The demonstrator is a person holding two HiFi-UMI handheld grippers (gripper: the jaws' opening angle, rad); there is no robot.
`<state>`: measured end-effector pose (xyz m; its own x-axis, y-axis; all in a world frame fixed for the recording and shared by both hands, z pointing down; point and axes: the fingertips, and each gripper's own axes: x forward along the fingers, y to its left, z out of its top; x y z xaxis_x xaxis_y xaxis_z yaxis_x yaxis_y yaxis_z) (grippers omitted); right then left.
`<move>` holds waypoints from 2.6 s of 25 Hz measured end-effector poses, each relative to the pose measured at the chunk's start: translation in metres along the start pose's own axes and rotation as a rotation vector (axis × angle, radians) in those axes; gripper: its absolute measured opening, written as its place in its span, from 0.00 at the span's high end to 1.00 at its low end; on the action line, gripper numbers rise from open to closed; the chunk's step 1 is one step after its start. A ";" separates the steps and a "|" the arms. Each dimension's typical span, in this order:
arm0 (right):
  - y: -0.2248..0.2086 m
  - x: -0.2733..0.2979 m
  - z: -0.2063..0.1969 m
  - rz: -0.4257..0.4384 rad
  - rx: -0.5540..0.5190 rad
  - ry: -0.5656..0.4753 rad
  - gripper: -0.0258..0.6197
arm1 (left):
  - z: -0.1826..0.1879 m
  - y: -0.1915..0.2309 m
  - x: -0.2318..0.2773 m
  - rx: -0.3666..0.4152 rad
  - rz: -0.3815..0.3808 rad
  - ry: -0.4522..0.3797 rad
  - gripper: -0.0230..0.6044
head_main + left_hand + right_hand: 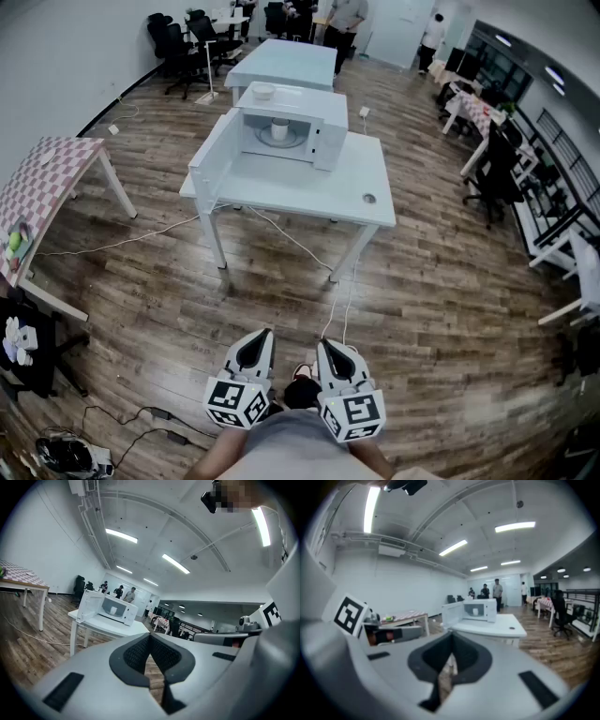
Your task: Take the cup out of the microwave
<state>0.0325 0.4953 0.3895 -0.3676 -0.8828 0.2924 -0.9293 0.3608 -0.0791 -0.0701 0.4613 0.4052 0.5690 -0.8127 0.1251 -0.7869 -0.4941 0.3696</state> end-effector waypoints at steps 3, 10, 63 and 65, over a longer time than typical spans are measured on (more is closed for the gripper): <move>0.004 0.001 0.000 0.014 -0.001 0.006 0.93 | -0.002 -0.001 0.002 -0.008 -0.004 0.002 0.94; -0.004 0.013 0.002 0.032 0.035 0.003 0.93 | -0.001 -0.002 0.017 -0.018 -0.012 0.010 0.94; -0.214 0.223 0.053 0.145 0.160 0.019 0.93 | 0.072 0.042 0.306 -0.010 0.011 -0.008 0.94; -0.217 0.235 0.059 0.140 0.154 0.021 0.92 | 0.079 0.052 0.317 -0.025 0.006 -0.014 0.94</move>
<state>0.1457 0.1914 0.4188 -0.4942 -0.8204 0.2876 -0.8643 0.4278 -0.2645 0.0505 0.1530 0.3913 0.5608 -0.8200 0.1146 -0.7840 -0.4815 0.3916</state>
